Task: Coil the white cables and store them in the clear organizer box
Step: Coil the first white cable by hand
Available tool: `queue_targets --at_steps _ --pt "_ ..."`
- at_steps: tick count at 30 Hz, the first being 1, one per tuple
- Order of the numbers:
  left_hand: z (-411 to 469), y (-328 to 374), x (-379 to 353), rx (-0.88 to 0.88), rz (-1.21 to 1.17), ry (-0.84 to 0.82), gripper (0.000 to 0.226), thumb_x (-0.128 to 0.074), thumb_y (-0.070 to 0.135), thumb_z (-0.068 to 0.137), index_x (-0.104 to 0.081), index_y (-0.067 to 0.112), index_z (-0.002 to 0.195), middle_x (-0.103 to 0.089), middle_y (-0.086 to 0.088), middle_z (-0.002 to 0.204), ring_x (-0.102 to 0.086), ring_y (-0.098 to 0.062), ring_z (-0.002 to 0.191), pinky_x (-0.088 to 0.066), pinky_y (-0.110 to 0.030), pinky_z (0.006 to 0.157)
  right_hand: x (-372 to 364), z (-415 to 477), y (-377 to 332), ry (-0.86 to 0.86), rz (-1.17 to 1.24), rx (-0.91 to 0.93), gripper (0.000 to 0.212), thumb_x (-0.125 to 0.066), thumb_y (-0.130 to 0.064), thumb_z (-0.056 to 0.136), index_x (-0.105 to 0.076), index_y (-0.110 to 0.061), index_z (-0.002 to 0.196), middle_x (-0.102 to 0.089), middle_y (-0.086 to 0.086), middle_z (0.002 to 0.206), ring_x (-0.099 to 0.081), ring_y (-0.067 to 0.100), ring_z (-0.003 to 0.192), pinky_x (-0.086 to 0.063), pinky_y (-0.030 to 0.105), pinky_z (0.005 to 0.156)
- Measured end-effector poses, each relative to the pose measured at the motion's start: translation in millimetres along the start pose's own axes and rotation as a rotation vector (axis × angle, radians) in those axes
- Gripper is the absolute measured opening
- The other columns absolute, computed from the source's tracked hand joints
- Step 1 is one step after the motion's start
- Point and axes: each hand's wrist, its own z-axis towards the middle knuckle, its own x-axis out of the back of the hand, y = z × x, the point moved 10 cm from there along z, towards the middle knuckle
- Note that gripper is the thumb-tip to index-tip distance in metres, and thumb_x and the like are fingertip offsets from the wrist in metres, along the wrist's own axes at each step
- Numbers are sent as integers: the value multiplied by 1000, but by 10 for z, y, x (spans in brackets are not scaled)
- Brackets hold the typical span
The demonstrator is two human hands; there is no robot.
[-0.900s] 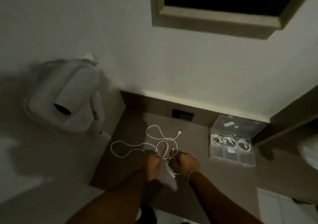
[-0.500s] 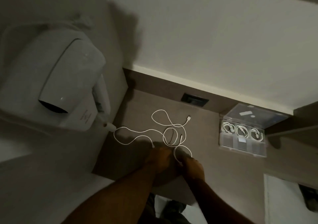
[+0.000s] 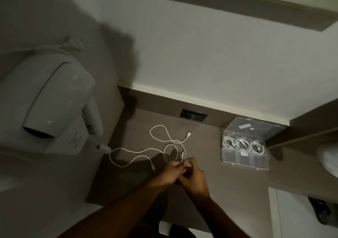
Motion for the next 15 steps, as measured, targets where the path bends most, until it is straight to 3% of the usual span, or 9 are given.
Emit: queue_targets --at_steps 1,4,7,9,11,13,15 --pt "-35 85 2 -42 35 5 43 -53 17 111 -57 19 68 -56 -4 68 -54 -15 63 -45 -26 59 98 -9 -61 25 -18 36 38 -80 -20 89 -53 -44 102 -78 -8 86 -77 6 74 -61 21 62" --pt "-227 386 40 -168 247 -16 40 -46 15 112 -62 17 76 -65 -8 72 -64 -22 71 -55 -37 70 420 -113 -366 139 -157 221 23 -73 -32 90 -54 -39 100 -65 -15 87 -66 8 78 -56 25 63" --pt "-506 706 60 -260 612 -31 36 -46 24 111 -67 20 82 -69 2 64 -65 -12 59 -53 -27 64 623 -178 -717 175 -245 425 26 -62 -36 96 -57 -36 122 -57 -16 125 -54 2 118 -48 16 95" --pt "-731 981 50 -343 662 -28 35 -48 19 111 -67 21 81 -74 1 74 -67 -9 67 -44 -18 64 605 -128 -873 46 -188 482 22 -54 -33 105 -61 -31 126 -62 -11 128 -57 6 122 -47 23 103" --pt "-907 1124 8 -274 412 -119 40 -46 15 113 -65 14 77 -65 6 54 -59 0 48 -41 -12 50 592 -47 -945 -128 46 392 19 -50 -28 112 -67 -22 107 -68 -8 97 -65 11 93 -54 34 87" --pt "-1085 1153 -29 -101 96 -252 44 -42 23 113 -55 15 72 -42 8 41 -36 -2 29 -27 -15 33 715 32 -1002 -133 222 340 38 -51 -39 111 -65 -14 86 -60 -8 75 -58 10 72 -48 33 72" --pt "-1316 1275 -95 -36 -263 -424 39 -42 29 106 -53 15 72 -28 5 49 -23 -8 34 -17 -22 39 866 71 -1072 -96 323 331 44 -53 -47 106 -61 -20 73 -53 -10 67 -50 6 65 -42 28 66"
